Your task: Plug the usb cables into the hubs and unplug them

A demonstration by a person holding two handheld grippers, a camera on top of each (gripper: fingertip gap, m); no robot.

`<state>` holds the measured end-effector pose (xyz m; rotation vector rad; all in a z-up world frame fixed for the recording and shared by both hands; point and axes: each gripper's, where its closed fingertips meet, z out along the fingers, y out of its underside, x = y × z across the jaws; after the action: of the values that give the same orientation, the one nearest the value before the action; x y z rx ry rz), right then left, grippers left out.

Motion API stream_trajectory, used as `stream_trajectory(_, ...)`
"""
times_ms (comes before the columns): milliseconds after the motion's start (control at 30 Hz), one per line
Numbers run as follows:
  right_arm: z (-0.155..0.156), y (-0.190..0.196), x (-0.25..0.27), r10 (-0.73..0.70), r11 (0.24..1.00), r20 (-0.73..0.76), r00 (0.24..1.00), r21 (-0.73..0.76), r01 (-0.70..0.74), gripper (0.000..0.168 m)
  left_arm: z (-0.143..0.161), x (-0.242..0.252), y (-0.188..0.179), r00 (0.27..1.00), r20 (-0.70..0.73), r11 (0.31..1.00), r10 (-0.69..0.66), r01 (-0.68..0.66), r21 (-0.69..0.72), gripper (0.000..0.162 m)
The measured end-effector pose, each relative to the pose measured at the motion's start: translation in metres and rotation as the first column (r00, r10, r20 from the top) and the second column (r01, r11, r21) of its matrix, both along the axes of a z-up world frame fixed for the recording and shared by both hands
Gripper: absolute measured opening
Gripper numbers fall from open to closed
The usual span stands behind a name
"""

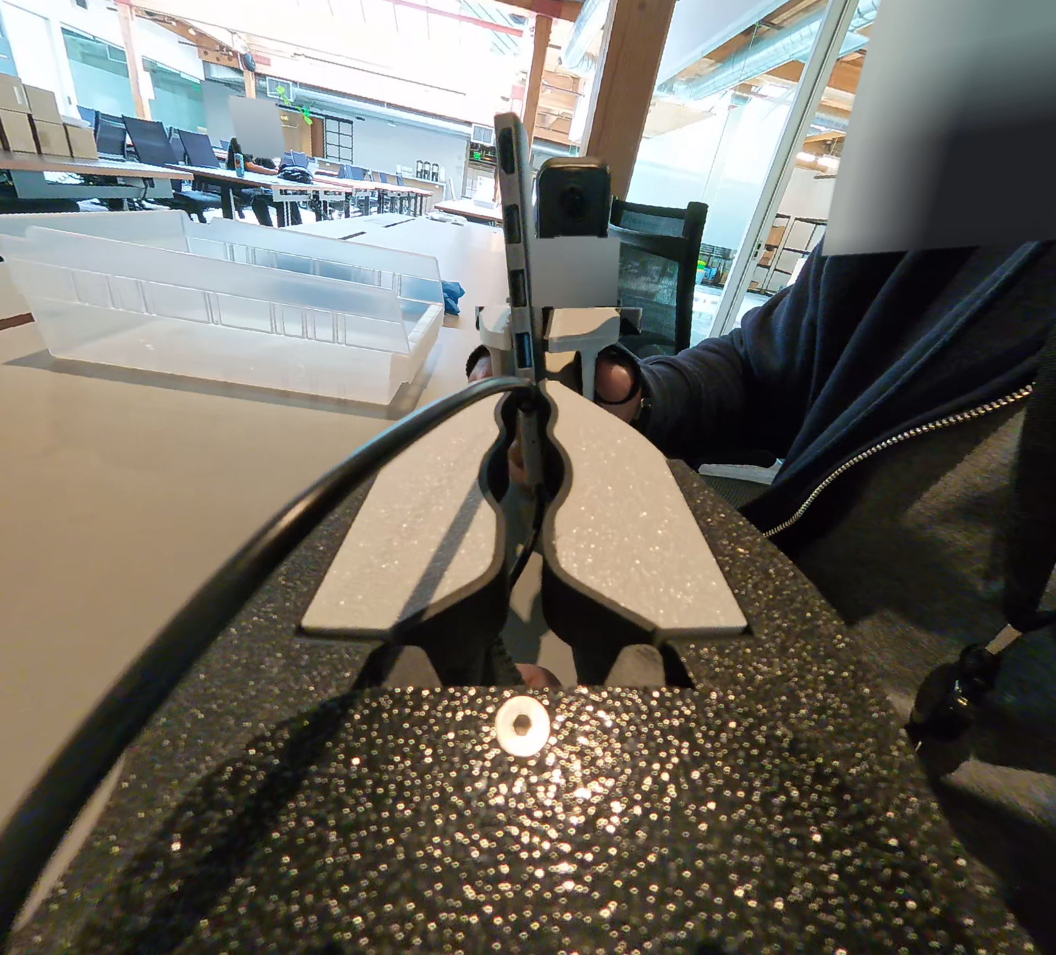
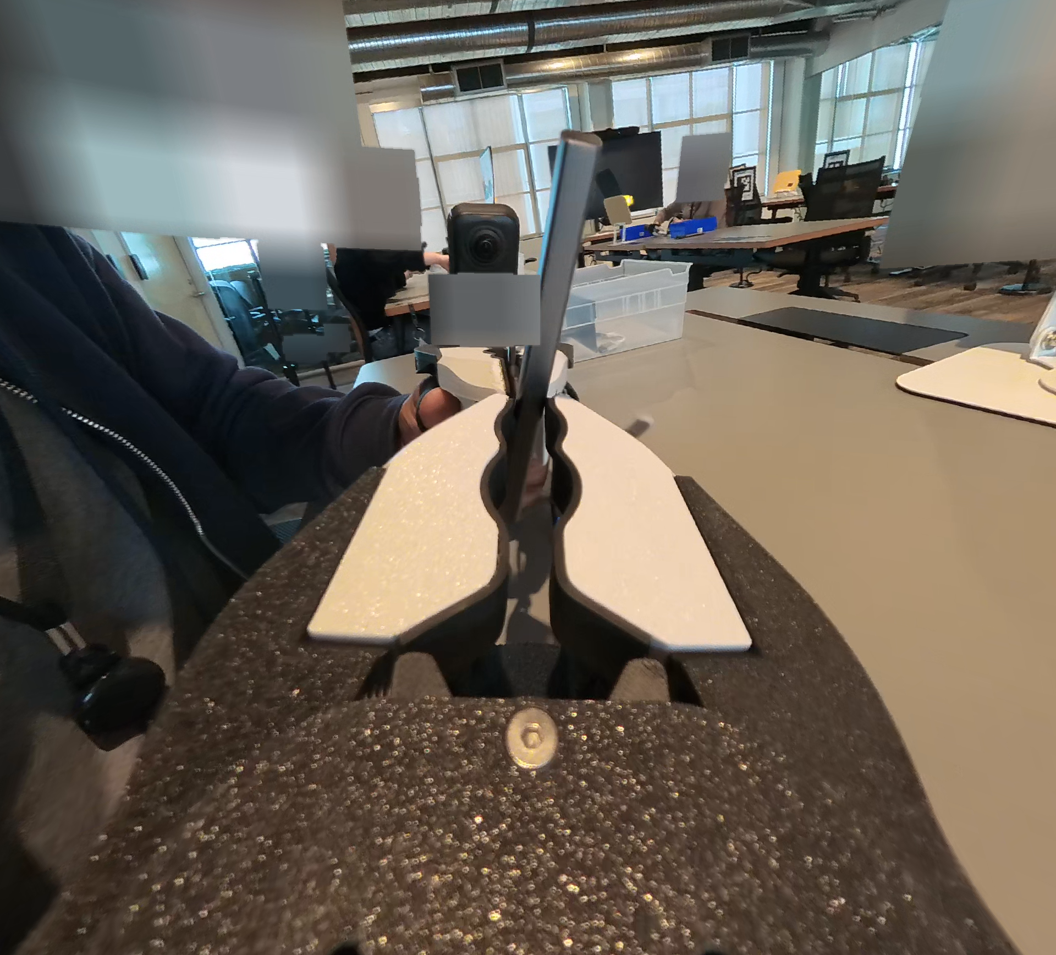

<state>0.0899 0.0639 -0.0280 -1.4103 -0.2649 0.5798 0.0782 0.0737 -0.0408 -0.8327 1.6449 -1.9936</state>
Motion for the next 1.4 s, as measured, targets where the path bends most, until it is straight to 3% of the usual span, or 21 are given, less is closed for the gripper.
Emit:
stream_trajectory(433, -0.002, 0.003, -0.004, 0.006, 1.0, -0.039, 0.999, -0.003, -0.006, 0.009, 0.002, 0.0, 0.0, 1.0, 0.008, 1.0, -0.001, 0.001, -0.01, 0.006)
stream_trajectory(700, 0.006, -0.003, -0.009, -0.019, 0.991, 0.0, 1.0, 0.133, 0.019, 0.009, 0.01, -0.004, -0.003, 0.999, 0.017, 0.997, -0.04, 0.041, -0.07, 0.006)
stream_trajectory(1400, 0.018, 0.005, -0.004, -0.043, 0.983, -0.175, 0.984, 0.166, 0.073, 0.009, 0.014, 0.001, -0.005, 0.999, -0.002, 0.982, -0.035, 0.034, -0.188, 0.007)
